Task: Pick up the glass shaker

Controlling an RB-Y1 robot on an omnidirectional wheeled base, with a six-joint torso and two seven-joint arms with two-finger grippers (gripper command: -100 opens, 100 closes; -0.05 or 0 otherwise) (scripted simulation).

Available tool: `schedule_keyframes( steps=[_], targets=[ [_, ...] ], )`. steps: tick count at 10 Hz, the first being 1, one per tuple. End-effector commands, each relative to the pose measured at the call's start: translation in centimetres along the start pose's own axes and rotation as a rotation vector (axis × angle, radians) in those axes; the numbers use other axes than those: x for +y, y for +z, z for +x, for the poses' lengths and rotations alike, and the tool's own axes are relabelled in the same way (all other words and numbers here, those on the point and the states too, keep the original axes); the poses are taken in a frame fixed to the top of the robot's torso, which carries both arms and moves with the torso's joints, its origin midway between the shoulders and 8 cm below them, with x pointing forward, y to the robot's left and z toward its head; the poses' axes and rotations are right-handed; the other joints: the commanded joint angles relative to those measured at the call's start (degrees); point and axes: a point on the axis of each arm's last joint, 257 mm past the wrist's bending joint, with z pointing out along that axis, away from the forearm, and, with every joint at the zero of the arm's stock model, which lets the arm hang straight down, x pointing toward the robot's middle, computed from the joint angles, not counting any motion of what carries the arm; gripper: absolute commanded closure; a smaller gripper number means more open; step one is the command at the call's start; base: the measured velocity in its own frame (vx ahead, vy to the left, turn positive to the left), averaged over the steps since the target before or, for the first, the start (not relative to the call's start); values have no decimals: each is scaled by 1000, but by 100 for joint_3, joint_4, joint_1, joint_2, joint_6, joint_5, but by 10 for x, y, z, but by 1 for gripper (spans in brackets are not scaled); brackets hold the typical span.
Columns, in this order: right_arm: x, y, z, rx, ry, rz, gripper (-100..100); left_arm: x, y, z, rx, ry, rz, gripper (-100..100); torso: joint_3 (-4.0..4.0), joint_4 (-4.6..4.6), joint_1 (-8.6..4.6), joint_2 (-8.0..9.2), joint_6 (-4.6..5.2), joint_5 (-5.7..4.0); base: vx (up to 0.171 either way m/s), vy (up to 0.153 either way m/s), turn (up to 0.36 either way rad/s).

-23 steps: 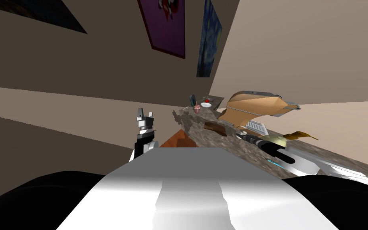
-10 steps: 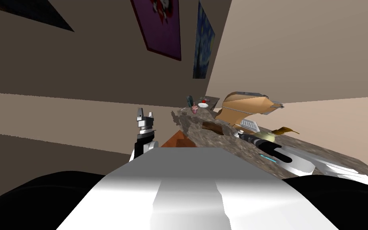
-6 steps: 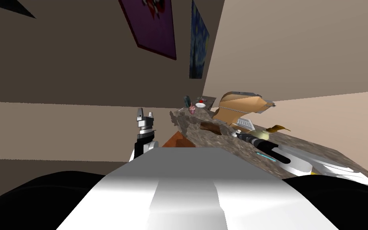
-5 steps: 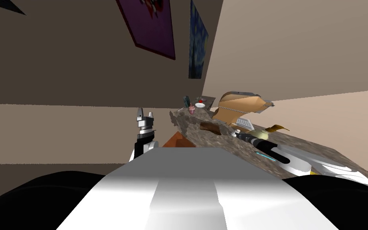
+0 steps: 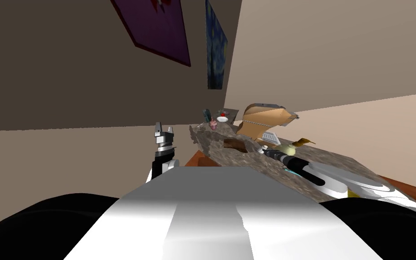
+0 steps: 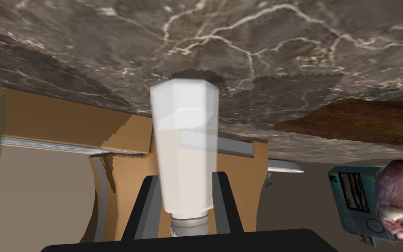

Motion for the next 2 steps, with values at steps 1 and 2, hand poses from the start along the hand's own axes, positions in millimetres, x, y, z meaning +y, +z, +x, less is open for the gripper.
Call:
schedule_keyframes(
  steps=[1, 2],
  targets=[
    [0, 0, 0, 0, 0, 0, 100, 0, 0, 0, 0, 0, 0, 0, 0, 0, 0, 0, 0, 0, 20, 2, -6],
    [1, 0, 0, 0, 1, 0, 0, 0, 0, 0, 0, 0, 0, 0, 6, 2, -1, 11, 0, 0, 0, 0, 0]
  ],
)
